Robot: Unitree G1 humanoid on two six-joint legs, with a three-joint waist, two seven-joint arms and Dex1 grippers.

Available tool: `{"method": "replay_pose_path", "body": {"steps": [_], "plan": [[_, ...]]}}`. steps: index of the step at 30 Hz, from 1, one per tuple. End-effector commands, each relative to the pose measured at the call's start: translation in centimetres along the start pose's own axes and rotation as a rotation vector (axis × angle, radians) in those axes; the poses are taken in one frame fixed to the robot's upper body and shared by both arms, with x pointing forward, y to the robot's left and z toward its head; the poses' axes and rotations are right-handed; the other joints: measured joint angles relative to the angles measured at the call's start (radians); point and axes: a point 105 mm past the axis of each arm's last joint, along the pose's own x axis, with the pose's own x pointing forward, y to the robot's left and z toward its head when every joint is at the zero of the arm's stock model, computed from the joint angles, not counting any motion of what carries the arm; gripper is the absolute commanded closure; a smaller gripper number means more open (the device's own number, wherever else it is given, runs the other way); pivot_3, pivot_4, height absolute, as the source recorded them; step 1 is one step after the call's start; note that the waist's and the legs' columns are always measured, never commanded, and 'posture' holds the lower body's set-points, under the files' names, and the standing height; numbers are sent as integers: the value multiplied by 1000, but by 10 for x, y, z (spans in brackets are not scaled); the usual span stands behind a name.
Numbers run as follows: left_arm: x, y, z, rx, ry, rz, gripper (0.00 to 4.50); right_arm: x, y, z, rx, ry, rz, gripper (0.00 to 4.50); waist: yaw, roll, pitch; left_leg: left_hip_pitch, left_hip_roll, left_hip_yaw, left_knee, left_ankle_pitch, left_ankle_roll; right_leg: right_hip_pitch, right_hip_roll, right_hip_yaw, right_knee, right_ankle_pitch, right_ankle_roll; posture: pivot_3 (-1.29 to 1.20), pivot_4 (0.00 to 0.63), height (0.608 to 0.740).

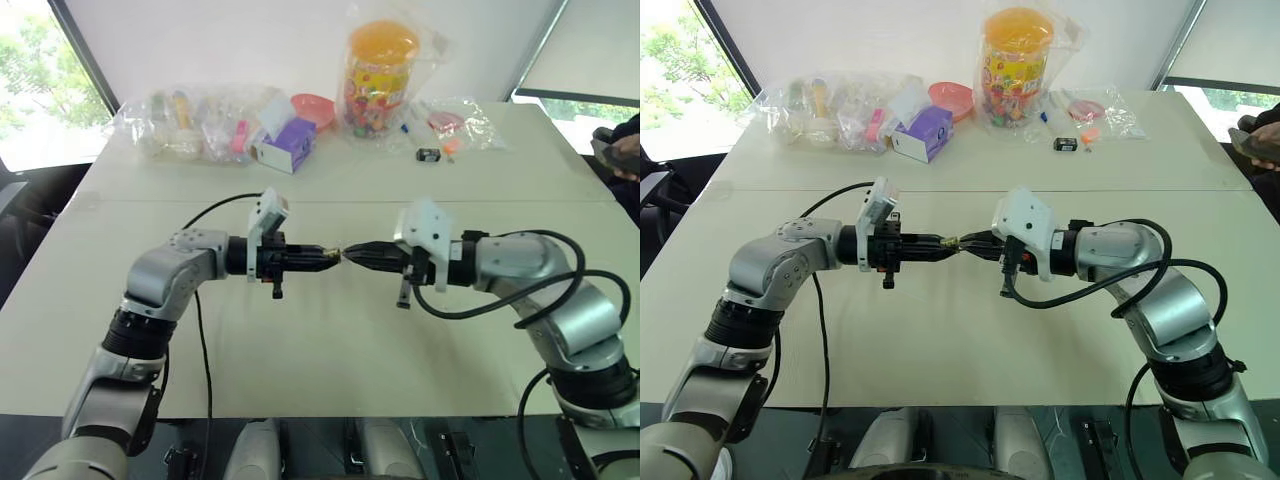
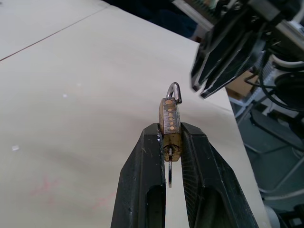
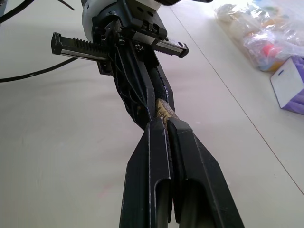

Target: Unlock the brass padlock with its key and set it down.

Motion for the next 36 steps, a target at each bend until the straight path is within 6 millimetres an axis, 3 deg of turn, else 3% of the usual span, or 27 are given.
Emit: {"method": "replay_pose_path", "body": {"steps": [1, 8, 15, 25, 36], "plan": [[0, -10, 11, 40, -24, -44, 4500, 2, -5, 3, -44, -15, -22, 4430, 0, 0, 0, 0, 0, 0, 0, 0, 0, 0, 0, 0, 0, 0, 0, 0, 150, 740], [-3, -25, 10, 48, -4, -113, 4500, 3, -15, -17, -44, 26, -56, 4430, 0, 0, 0, 0, 0, 0, 0, 0, 0, 0, 0, 0, 0, 0, 0, 0, 150, 740], [-4, -13, 14, 45, -20, -45, 4500, 4, -2, -16, -43, 16, -15, 4430, 0, 0, 0, 0, 0, 0, 0, 0, 0, 0, 0, 0, 0, 0, 0, 0, 150, 740], [-2, -9, 14, 39, -25, -38, 4500, 3, 5, -14, -62, 23, -7, 4430, 0, 0, 0, 0, 0, 0, 0, 0, 0, 0, 0, 0, 0, 0, 0, 0, 150, 740], [-4, -5, 10, 60, -14, 1, 4500, -25, 4, -56, -131, 199, -54, 4430, 1, 0, 0, 0, 0, 0, 0, 0, 0, 0, 1, 0, -1, 0, 0, 0, 150, 740]]}}
